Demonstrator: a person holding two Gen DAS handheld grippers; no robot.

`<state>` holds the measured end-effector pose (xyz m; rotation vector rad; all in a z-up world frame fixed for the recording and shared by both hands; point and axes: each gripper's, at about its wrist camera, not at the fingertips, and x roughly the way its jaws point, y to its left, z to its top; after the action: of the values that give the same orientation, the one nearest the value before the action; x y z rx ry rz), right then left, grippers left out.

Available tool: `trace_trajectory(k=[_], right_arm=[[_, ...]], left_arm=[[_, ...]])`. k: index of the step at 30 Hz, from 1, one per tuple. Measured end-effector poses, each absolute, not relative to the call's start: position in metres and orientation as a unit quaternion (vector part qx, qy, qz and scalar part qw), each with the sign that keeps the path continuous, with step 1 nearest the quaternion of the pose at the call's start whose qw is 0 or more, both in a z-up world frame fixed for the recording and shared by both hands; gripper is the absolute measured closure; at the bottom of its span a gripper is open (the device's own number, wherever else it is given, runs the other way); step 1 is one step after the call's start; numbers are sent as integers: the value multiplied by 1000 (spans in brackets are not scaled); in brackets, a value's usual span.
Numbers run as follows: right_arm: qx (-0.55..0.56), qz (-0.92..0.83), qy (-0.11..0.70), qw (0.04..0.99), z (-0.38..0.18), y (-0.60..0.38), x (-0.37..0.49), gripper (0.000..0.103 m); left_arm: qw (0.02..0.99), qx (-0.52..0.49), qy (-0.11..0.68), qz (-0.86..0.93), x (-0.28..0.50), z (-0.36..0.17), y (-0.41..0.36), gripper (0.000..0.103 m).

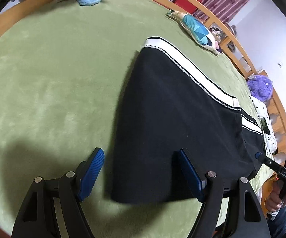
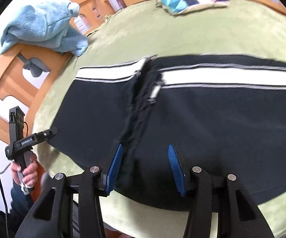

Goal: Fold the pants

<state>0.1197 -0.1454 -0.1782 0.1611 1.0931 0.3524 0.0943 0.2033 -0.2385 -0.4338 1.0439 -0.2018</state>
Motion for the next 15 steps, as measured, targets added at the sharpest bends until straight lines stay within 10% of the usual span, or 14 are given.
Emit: trace_trajectory(k=[15], right_arm=[[75, 8, 475, 877, -172, -258, 107, 54]], left_arm=[[856, -169, 475, -119, 112, -239, 186, 44]])
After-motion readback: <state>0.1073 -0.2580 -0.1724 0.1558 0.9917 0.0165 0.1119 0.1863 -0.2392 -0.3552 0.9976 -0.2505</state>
